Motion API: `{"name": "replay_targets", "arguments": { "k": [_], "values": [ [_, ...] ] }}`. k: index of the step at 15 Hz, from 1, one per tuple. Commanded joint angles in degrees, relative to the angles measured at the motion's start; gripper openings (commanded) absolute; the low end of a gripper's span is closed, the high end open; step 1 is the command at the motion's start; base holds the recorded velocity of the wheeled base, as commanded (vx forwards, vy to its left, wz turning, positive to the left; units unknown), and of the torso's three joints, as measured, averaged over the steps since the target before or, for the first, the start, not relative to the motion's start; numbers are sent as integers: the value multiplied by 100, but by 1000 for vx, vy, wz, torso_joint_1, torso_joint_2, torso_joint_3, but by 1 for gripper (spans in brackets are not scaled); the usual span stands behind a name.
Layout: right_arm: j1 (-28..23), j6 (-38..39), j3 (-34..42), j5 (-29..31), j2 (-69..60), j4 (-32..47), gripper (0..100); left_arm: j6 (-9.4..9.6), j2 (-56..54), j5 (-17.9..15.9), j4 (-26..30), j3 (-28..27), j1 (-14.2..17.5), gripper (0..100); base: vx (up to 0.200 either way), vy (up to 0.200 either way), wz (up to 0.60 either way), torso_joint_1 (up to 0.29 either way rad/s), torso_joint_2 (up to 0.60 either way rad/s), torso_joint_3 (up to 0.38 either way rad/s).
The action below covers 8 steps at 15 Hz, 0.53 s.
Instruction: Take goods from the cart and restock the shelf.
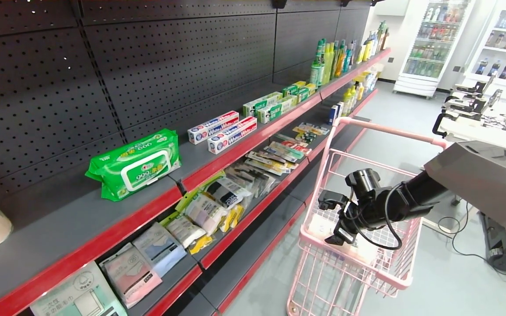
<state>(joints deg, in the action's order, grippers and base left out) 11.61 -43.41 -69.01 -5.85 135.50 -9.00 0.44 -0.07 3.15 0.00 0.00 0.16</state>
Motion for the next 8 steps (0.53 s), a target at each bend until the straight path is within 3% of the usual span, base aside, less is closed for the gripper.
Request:
{"name": "replay_targets", "arguments": {
  "k": [1,8],
  "values": [
    [-44,-1,-113,-4,38,-6,100,0,7,2,0,0,2,100,0,0,0,0,0,0],
    [-326,-36,-253,67,187,-6,100,0,7,2,-9,0,2,100,0,0,0,-19,41,21]
  ]
}}
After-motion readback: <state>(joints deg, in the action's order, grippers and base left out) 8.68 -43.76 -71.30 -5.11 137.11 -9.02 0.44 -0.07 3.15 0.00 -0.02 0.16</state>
